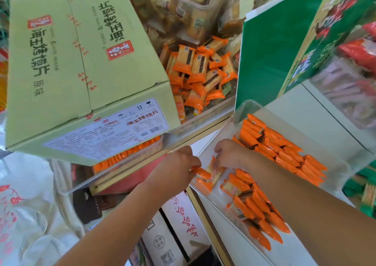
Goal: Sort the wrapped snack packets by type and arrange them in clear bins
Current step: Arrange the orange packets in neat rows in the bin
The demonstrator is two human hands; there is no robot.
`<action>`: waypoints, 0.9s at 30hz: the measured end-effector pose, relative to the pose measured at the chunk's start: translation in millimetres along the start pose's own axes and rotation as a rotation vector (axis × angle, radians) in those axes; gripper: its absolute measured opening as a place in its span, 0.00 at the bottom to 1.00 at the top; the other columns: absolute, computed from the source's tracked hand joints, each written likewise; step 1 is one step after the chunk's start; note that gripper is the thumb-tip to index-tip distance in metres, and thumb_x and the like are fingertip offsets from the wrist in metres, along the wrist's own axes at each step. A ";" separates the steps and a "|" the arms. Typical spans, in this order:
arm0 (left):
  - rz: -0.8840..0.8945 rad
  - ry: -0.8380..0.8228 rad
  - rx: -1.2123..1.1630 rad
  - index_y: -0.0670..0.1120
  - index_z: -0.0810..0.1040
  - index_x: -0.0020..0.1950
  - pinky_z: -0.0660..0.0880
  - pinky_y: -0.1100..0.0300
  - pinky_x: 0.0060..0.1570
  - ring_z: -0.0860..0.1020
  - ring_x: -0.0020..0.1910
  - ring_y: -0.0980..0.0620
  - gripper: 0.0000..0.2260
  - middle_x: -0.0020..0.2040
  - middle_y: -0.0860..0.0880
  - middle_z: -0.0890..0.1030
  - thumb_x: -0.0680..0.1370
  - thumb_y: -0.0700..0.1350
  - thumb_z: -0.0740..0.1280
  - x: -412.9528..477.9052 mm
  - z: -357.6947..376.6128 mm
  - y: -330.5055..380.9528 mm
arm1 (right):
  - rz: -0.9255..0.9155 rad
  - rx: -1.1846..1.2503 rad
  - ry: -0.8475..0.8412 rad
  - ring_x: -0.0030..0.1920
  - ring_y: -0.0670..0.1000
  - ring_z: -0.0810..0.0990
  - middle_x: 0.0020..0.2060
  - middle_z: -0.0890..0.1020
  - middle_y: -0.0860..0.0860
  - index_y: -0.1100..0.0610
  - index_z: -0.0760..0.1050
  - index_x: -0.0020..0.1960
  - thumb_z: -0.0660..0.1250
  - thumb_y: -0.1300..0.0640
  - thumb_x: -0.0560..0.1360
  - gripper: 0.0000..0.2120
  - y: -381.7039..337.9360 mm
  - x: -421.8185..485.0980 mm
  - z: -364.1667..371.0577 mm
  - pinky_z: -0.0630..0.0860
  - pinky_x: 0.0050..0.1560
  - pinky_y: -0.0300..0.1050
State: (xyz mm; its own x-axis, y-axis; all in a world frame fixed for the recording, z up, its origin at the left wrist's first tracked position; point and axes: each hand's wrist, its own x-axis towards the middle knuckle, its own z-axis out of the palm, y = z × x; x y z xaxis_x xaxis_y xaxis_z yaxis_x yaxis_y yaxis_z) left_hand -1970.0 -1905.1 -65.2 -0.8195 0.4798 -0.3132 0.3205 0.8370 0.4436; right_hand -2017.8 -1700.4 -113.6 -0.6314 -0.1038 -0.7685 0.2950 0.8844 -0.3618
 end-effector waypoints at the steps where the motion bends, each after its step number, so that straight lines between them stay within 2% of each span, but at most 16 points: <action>1: -0.001 0.004 0.004 0.53 0.85 0.56 0.79 0.52 0.46 0.79 0.42 0.50 0.08 0.48 0.54 0.72 0.78 0.44 0.71 -0.2 0.4 1.0 | -0.014 0.024 0.014 0.58 0.56 0.80 0.61 0.80 0.55 0.57 0.74 0.70 0.76 0.60 0.72 0.27 1.6 -1.4 1.7 0.82 0.57 0.53; 4: -0.021 -0.023 0.052 0.54 0.84 0.56 0.80 0.51 0.46 0.79 0.44 0.50 0.08 0.50 0.53 0.73 0.79 0.46 0.69 3.0 2.9 7.6 | -0.073 0.021 0.066 0.52 0.52 0.82 0.52 0.82 0.49 0.51 0.80 0.60 0.78 0.61 0.67 0.22 6.1 -6.4 7.8 0.83 0.52 0.49; 6: -0.023 -0.047 0.089 0.54 0.83 0.56 0.80 0.53 0.44 0.78 0.45 0.50 0.07 0.51 0.52 0.73 0.80 0.46 0.68 5.4 1.7 13.0 | -0.125 -0.014 0.113 0.53 0.51 0.81 0.49 0.81 0.46 0.48 0.81 0.55 0.76 0.62 0.68 0.18 7.4 -11.6 8.9 0.82 0.54 0.47; 9: 0.010 -0.066 0.206 0.56 0.81 0.57 0.79 0.55 0.41 0.78 0.46 0.50 0.07 0.49 0.53 0.74 0.82 0.49 0.64 10.0 -1.6 21.9 | -0.166 -0.054 0.246 0.59 0.53 0.80 0.58 0.81 0.50 0.52 0.81 0.62 0.75 0.62 0.70 0.21 9.7 -21.8 -4.5 0.80 0.59 0.50; 11: 0.016 -0.094 0.329 0.55 0.79 0.56 0.77 0.55 0.40 0.79 0.46 0.49 0.06 0.46 0.53 0.77 0.83 0.50 0.62 17.3 0.2 32.3 | -0.205 -0.133 0.367 0.61 0.56 0.79 0.60 0.79 0.52 0.53 0.78 0.67 0.73 0.60 0.74 0.22 16.6 -28.4 -16.4 0.79 0.58 0.50; 13: 0.000 -0.086 0.397 0.54 0.76 0.56 0.75 0.54 0.37 0.79 0.42 0.46 0.05 0.41 0.51 0.75 0.83 0.46 0.63 28.9 7.7 46.3 | -0.242 -0.162 0.462 0.61 0.55 0.79 0.61 0.80 0.52 0.52 0.77 0.69 0.71 0.60 0.77 0.21 26.8 -32.0 -22.6 0.79 0.57 0.51; 15: -0.024 -0.094 0.395 0.52 0.74 0.61 0.71 0.53 0.35 0.76 0.40 0.45 0.11 0.39 0.50 0.71 0.82 0.40 0.62 40.6 19.7 61.9 | -0.258 -0.082 0.493 0.60 0.54 0.80 0.61 0.82 0.52 0.52 0.77 0.69 0.71 0.60 0.77 0.21 36.4 -35.8 -23.1 0.79 0.58 0.52; 17: -0.063 -0.125 0.320 0.53 0.70 0.69 0.71 0.53 0.39 0.78 0.45 0.43 0.20 0.43 0.48 0.74 0.81 0.34 0.60 47.6 31.6 74.4 | -0.283 0.026 0.534 0.59 0.53 0.81 0.59 0.83 0.52 0.53 0.79 0.67 0.71 0.60 0.77 0.19 45.0 -40.6 -20.1 0.80 0.58 0.53; 19: -0.127 -0.100 0.192 0.52 0.68 0.72 0.73 0.53 0.41 0.80 0.48 0.42 0.23 0.46 0.46 0.77 0.80 0.34 0.59 53.8 43.7 80.0 | -0.333 0.135 0.653 0.57 0.52 0.82 0.56 0.84 0.50 0.53 0.81 0.64 0.70 0.60 0.78 0.15 54.8 -47.4 -18.8 0.81 0.56 0.52; 21: -0.205 0.006 0.016 0.51 0.67 0.73 0.78 0.50 0.44 0.81 0.48 0.42 0.21 0.46 0.46 0.78 0.81 0.36 0.60 58.8 55.6 80.9 | -0.363 0.258 0.771 0.55 0.48 0.82 0.54 0.85 0.48 0.54 0.82 0.61 0.69 0.59 0.79 0.11 65.2 -59.5 -16.4 0.80 0.55 0.46; 23: -0.338 0.128 -0.238 0.52 0.64 0.75 0.81 0.49 0.49 0.83 0.50 0.43 0.22 0.53 0.45 0.83 0.83 0.43 0.64 62.1 64.9 81.9 | -0.319 0.402 0.810 0.52 0.41 0.81 0.51 0.85 0.43 0.52 0.83 0.58 0.69 0.57 0.80 0.09 76.0 -77.6 -11.5 0.77 0.53 0.37; 25: -0.462 0.172 -0.437 0.50 0.65 0.75 0.82 0.51 0.47 0.84 0.47 0.46 0.22 0.55 0.47 0.85 0.82 0.48 0.65 63.2 71.8 84.5 | -0.271 0.519 0.805 0.49 0.37 0.81 0.47 0.84 0.38 0.47 0.83 0.55 0.69 0.58 0.80 0.08 84.8 -96.7 -1.8 0.73 0.48 0.27; 27: -0.537 0.105 -0.492 0.48 0.69 0.72 0.82 0.54 0.39 0.84 0.41 0.49 0.19 0.49 0.47 0.85 0.82 0.52 0.64 64.0 76.7 84.8 | -0.277 0.581 0.794 0.48 0.36 0.81 0.46 0.84 0.36 0.44 0.82 0.52 0.70 0.59 0.79 0.10 88.8 -111.2 8.7 0.73 0.46 0.25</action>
State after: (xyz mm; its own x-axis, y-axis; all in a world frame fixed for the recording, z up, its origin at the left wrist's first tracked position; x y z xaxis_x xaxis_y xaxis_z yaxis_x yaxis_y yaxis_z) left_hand -1958.8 -1783.3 -112.0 -0.8526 -0.0113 -0.5224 -0.3679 0.7230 0.5848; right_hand -1915.2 -1614.3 -64.9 -0.9609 0.2475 -0.1242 0.2357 0.4956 -0.8360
